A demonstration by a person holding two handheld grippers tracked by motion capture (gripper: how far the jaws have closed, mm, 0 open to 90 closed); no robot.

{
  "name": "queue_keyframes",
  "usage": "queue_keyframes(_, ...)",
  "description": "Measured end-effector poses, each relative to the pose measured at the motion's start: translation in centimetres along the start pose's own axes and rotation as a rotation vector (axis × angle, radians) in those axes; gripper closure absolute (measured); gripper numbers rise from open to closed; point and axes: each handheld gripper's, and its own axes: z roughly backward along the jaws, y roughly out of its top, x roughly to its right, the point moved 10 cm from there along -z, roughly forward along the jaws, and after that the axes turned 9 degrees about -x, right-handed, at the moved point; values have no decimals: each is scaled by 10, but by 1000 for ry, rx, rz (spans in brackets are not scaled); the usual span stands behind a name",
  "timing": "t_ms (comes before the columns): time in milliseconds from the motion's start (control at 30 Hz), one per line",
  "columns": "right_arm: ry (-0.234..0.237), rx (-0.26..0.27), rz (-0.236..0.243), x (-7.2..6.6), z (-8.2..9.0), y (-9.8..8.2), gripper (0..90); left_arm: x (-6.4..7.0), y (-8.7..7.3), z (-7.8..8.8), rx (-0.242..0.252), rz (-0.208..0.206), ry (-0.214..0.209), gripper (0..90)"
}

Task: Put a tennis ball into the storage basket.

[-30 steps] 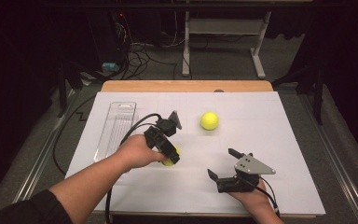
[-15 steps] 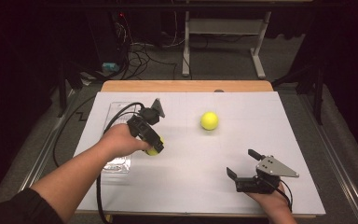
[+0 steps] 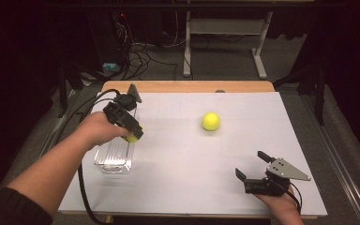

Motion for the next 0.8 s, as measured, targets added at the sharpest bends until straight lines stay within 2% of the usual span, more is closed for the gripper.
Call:
queue_keyframes(233, 6, -3, 3, -1, -1, 0, 0, -31, -7, 3, -21, 63, 24, 265)
queue_keyframes(467, 7, -2, -4, -1, -1, 0, 0, -54, -11, 1, -46, 120, 62, 265)
queue_keyframes(633, 11, -2, -7, -1, -1, 0, 0, -65, -14, -3, -58, 147, 71, 265)
queue_keyframes(800, 14, -7, -8, -2, -3, -1, 0, -68, -11, -8, -57, 153, 65, 265)
